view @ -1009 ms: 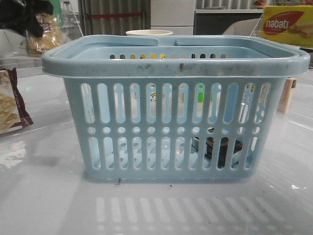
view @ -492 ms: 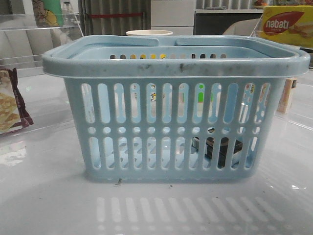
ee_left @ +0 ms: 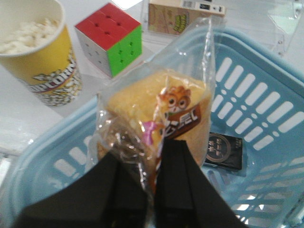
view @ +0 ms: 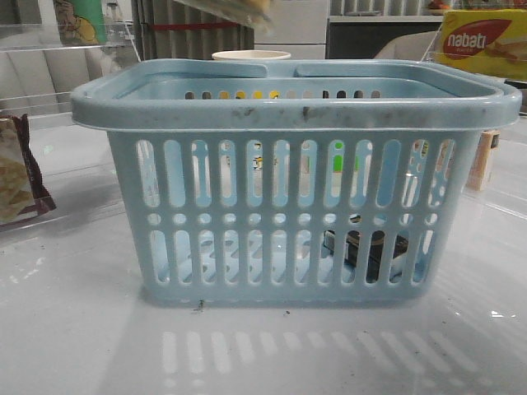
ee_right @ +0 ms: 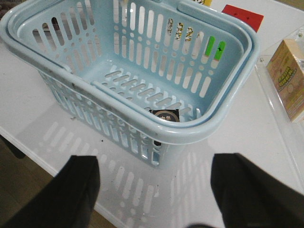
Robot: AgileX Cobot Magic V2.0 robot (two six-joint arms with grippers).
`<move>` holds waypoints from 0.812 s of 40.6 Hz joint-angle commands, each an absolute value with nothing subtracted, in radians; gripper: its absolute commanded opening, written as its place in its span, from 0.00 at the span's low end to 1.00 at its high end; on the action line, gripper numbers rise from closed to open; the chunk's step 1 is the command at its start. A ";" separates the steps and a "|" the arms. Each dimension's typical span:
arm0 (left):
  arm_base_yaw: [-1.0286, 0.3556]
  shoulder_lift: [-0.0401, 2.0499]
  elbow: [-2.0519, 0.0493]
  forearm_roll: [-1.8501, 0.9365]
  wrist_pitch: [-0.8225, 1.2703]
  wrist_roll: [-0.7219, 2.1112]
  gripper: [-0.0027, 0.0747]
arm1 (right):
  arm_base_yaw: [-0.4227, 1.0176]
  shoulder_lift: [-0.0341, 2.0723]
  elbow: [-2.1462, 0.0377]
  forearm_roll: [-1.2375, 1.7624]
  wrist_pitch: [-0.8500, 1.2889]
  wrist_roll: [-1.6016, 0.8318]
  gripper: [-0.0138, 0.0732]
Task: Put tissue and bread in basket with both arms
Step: 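Carry the wrapped cake over the basket and open the left gripper, then lift the left gripper up and away from the basket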
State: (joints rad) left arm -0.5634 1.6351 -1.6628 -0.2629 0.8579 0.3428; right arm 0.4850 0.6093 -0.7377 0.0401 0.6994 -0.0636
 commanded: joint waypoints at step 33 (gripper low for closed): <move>-0.638 1.441 -1.590 -0.254 0.914 0.343 0.70 | 0.485 0.608 -0.765 0.029 0.628 -0.070 0.84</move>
